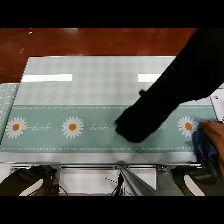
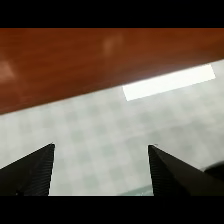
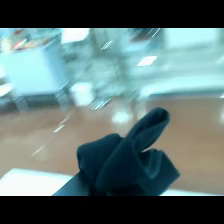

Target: Fold the shirts.

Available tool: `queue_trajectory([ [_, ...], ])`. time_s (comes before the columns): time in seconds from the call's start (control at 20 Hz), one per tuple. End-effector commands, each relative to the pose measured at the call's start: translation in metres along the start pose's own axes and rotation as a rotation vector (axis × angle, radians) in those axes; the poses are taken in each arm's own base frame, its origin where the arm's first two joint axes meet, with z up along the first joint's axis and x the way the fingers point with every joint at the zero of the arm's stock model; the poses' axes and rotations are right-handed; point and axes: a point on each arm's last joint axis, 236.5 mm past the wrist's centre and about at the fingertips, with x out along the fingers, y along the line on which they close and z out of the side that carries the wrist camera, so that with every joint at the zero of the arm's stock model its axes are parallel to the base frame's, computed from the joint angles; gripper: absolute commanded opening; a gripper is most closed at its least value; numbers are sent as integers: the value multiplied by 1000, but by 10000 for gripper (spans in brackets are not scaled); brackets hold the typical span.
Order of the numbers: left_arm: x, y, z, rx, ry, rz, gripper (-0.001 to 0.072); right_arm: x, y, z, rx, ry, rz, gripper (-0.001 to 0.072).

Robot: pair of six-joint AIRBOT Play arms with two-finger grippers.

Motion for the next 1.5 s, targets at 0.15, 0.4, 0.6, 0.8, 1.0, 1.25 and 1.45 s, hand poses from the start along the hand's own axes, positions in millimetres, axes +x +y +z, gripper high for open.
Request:
queue_trajectory([
  [0.15,2,1,-37,0,137,5,711,37,60,-116,39,436,249,29],
  [0.4,10,1,-42,-25,161,9,711,98,162,-236,-48,644,453,30],
  [0.6,11,2,-43,-26,164,12,711,132,232,-359,-55,763,522,34],
  [0.8,23,1,-55,-22,211,14,711,147,205,-401,-66,856,460,497],
  [1.0,59,-1,-105,-54,380,29,711,148,92,-319,-187,810,264,498],
  [1.25,115,-32,-228,-79,708,-69,711,73,-124,-221,-339,851,-280,498],
  [1.45,142,-77,-315,-219,850,-213,712,15,-226,-216,-104,897,-514,498],
])
